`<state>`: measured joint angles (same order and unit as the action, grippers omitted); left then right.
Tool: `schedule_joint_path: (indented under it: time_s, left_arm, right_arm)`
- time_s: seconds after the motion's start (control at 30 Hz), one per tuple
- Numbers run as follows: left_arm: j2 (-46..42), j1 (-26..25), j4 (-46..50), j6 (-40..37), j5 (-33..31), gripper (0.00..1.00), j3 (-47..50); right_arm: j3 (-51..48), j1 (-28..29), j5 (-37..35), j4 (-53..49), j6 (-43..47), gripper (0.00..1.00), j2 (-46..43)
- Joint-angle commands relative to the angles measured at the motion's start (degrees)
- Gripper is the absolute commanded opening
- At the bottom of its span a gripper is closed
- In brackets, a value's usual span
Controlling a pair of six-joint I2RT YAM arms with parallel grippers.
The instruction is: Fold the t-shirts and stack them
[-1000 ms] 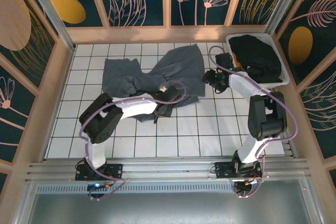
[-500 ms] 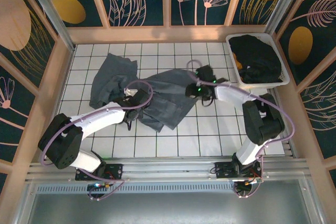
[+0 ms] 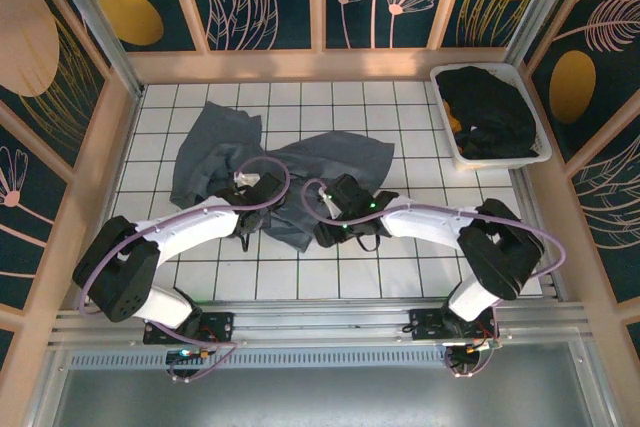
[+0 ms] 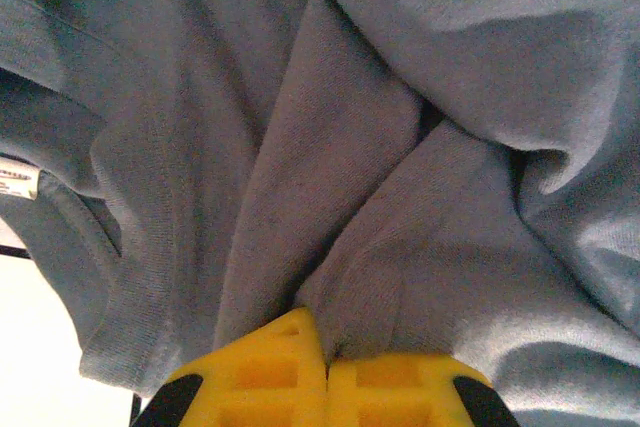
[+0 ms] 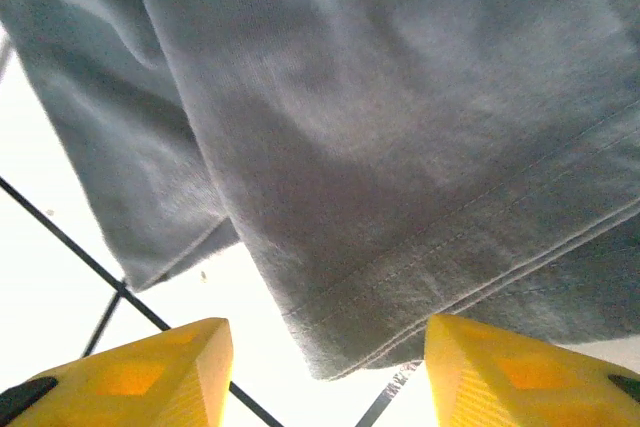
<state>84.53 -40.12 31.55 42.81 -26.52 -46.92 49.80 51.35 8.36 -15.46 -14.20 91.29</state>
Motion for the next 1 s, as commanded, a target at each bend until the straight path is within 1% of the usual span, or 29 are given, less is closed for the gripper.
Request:
schedule_joint_path:
  time_s: [0.0, 0.13, 0.2, 0.23, 0.27, 0.33, 0.37, 0.43, 0.57, 0.63, 0.7, 0.83, 0.97]
  left_arm:
    - [0.81, -0.05, 0.66, 1.14, -1.94, 0.0, 0.67]
    - [0.16, -0.07, 0.79, 1.74, -2.37, 0.0, 1.27]
    - [-0.54, -0.05, 0.76, 1.97, -2.41, 0.0, 1.89]
    - [-0.8, -0.03, 0.76, 2.04, -2.5, 0.0, 2.2]
    - [-0.98, -0.05, 0.75, 2.12, -2.67, 0.0, 2.35]
    - [-1.21, -0.04, 0.84, 2.19, -2.98, 0.0, 2.73]
    - [-1.28, -0.05, 0.96, 2.19, -3.22, 0.0, 3.0]
    - [-1.21, 0.07, 1.36, 2.12, -3.74, 0.0, 3.04]
    - [-0.95, 0.21, 2.33, 2.56, -5.22, 0.0, 3.3]
    - [-1.04, 0.31, 2.57, 2.73, -5.71, 0.0, 3.57]
    - [-1.21, 0.39, 2.75, 2.83, -6.41, 0.0, 3.74]
    - [-1.39, 0.57, 3.53, 2.81, -8.72, 0.0, 3.5]
    - [-2.54, 0.66, 4.44, 3.0, -11.45, 0.0, 2.89]
  right_arm:
    - [1.04, 2.17, -2.99, 0.6, 1.97, 0.53, 2.23]
    - [1.18, 4.39, -5.68, 0.39, 2.55, 0.49, 4.45]
    - [1.09, 4.85, -7.67, 0.43, 2.04, 0.42, 5.81]
    - [1.16, 4.9, -8.7, 0.21, 1.75, 0.37, 6.59]
    - [1.41, 4.89, -9.98, -0.04, 1.34, 0.28, 7.46]
    - [2.06, 4.79, -12.92, -0.5, 0.6, 0.07, 8.21]
    - [2.31, 4.57, -14.12, -0.62, 0.15, 0.0, 7.5]
    - [2.87, 4.05, -15.26, -0.77, -0.83, 0.0, 3.98]
    - [4.61, 2.52, -16.19, -1.79, -2.55, 0.0, -6.96]
    - [5.63, 0.46, -16.36, -2.73, -3.71, 0.0, -11.76]
    - [7.05, -2.17, -16.32, -3.46, -4.26, 0.0, -15.89]
    - [12.3, -9.6, -16.36, -5.35, -4.32, 0.0, -22.15]
    - [20.56, -15.1, -16.92, -6.11, -2.11, 0.0, -22.85]
